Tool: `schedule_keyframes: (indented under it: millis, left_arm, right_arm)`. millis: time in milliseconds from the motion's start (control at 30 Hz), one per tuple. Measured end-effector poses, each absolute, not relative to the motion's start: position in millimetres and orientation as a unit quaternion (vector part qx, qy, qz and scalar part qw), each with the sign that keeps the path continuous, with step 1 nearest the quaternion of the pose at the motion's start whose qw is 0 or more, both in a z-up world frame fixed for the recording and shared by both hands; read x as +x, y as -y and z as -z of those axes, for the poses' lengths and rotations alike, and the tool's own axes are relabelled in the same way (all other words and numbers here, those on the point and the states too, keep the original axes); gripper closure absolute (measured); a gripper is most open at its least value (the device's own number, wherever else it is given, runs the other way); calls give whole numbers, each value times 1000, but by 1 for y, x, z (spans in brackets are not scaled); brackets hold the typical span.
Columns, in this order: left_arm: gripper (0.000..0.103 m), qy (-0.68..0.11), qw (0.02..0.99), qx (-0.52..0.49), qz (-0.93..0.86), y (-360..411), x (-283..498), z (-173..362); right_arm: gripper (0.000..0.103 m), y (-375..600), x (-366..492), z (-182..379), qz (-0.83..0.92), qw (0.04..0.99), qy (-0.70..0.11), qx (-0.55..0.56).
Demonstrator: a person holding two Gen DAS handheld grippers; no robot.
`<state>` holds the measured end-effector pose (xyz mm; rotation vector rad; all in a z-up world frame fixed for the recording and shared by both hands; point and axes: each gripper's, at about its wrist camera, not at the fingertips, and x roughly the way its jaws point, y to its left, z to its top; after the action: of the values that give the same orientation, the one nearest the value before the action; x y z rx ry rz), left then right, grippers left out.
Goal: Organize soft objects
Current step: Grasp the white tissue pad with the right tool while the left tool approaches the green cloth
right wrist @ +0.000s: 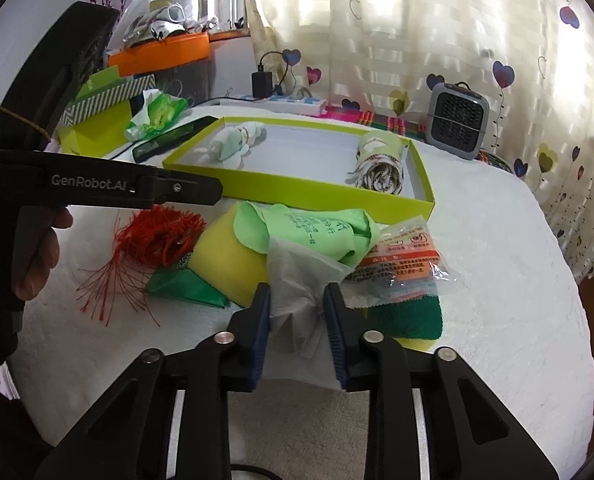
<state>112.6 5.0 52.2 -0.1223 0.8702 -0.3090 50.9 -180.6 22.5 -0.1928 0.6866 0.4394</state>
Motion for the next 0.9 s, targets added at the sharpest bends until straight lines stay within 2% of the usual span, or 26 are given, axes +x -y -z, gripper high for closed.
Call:
schedule_keyframes:
  millis: [233, 900]
  left_arm:
    - [60, -418, 893, -51, 158, 1, 115, -56]
    - [59, -423, 870, 14, 255, 65, 129, -61]
  right_arm:
    - [85, 186, 47, -27, -215, 919, -322, -81]
    - [86, 230, 40, -48, -180, 943, -279, -27]
